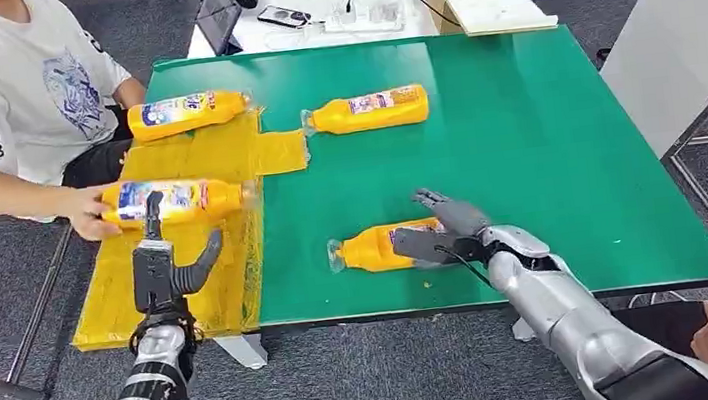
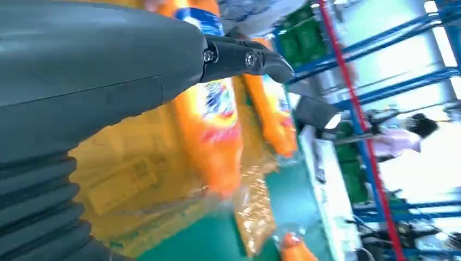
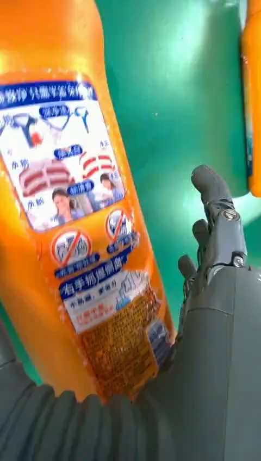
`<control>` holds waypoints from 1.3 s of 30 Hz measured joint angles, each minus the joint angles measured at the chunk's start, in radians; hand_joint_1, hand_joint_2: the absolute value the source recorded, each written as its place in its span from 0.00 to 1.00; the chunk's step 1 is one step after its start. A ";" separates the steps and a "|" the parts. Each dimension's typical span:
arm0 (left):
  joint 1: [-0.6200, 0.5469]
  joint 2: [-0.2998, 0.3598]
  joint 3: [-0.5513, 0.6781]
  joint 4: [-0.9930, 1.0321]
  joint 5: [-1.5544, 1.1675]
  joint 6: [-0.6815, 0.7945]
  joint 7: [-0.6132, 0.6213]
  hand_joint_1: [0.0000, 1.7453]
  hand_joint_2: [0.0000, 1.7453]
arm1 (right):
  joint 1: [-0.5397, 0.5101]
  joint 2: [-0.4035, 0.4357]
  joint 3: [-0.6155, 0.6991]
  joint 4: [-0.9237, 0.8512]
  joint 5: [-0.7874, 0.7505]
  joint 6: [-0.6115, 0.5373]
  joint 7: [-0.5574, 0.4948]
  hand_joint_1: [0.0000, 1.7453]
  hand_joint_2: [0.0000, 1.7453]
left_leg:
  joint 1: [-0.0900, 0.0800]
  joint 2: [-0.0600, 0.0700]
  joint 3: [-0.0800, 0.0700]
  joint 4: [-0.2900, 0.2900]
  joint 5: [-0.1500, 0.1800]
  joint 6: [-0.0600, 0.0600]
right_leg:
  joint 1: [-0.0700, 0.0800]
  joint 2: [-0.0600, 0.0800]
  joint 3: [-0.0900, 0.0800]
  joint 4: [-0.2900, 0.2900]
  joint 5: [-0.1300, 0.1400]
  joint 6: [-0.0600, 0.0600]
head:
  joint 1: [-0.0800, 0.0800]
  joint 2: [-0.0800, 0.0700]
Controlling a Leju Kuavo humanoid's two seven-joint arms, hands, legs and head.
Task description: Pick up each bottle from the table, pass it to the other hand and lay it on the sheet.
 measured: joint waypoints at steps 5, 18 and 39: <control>0.016 -0.002 -0.063 -0.054 0.030 0.020 0.000 0.00 1.00 | -0.015 -0.032 0.035 0.003 -0.002 0.061 0.001 0.00 1.00 | 0.000 0.000 0.000 0.000 0.001 0.001 | 0.000 0.000 0.000 0.000 0.001 0.001 | 0.000 0.000; 0.027 -0.018 -0.137 -0.129 0.090 0.034 0.000 0.00 1.00 | -0.115 -0.162 0.228 0.026 0.015 0.299 0.044 0.01 1.00 | 0.000 0.000 -0.001 0.000 0.001 0.001 | 0.000 0.000 -0.001 0.000 0.001 0.001 | 0.000 0.000; 0.046 -0.042 -0.153 -0.135 0.092 0.013 0.000 0.00 1.00 | -0.027 -0.069 0.287 0.065 0.007 -0.188 0.123 1.00 1.00 | 0.000 0.008 0.003 0.000 0.000 0.000 | 0.001 0.004 0.001 0.000 0.001 0.000 | 0.000 0.000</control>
